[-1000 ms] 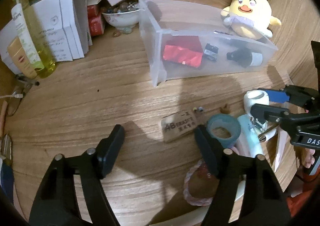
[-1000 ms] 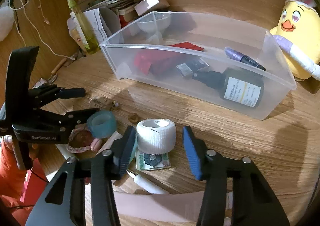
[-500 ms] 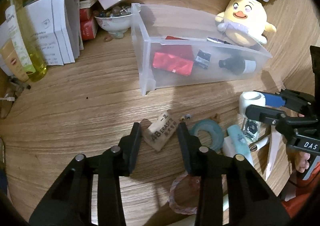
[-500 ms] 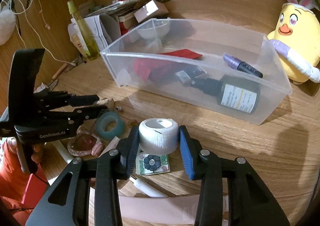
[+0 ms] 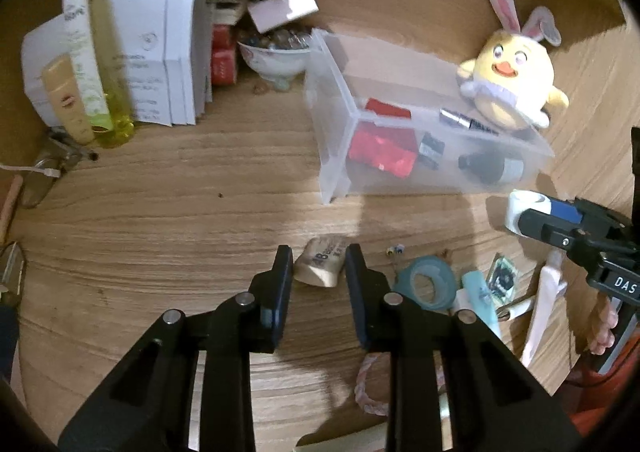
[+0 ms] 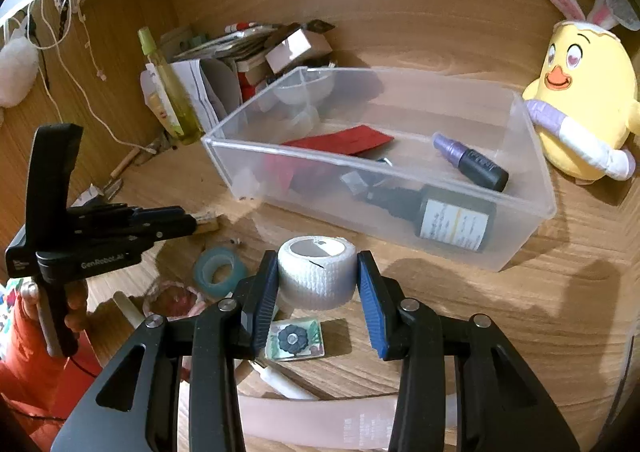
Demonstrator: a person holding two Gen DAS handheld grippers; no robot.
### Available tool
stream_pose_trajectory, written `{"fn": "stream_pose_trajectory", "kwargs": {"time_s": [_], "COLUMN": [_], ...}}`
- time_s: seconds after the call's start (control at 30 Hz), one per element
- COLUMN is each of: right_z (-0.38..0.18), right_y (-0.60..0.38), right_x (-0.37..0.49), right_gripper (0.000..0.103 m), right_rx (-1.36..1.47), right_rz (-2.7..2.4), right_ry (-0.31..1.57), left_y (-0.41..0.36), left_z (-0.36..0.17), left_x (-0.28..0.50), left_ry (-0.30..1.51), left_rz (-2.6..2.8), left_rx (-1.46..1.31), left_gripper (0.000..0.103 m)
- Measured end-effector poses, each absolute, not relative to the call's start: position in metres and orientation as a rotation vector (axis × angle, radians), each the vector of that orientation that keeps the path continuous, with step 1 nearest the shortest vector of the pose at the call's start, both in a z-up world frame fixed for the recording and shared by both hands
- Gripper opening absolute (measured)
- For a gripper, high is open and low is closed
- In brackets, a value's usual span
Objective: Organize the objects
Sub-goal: 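Grasp the eraser with the left tool while the right tool grasps the white tape roll, then carry the eraser and tape roll into the bin and open both tools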
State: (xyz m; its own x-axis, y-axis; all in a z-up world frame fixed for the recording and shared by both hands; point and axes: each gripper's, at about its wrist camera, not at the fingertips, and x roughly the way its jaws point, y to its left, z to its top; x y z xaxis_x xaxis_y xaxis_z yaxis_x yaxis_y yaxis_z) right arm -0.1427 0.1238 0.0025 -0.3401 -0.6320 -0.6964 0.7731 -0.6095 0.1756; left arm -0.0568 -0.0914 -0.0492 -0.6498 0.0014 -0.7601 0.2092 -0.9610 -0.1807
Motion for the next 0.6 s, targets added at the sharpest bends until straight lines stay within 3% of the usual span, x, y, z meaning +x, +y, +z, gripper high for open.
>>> {"fn": "stream_pose_trajectory", "kwargs": {"time_s": [0.6], "right_z": [0.052], "right_y": [0.135], "right_x": [-0.157], "right_gripper": [0.036], "right_rx": [0.782], "right_rz": [-2.108], "right_ry": [0.184], "left_y": [-0.069], "left_z": [0.016], "left_x": [-0.069], "left_ry": [0.338], "left_rz": [-2.886], "left_rx": [1.065], "left_gripper": [0.026]}}
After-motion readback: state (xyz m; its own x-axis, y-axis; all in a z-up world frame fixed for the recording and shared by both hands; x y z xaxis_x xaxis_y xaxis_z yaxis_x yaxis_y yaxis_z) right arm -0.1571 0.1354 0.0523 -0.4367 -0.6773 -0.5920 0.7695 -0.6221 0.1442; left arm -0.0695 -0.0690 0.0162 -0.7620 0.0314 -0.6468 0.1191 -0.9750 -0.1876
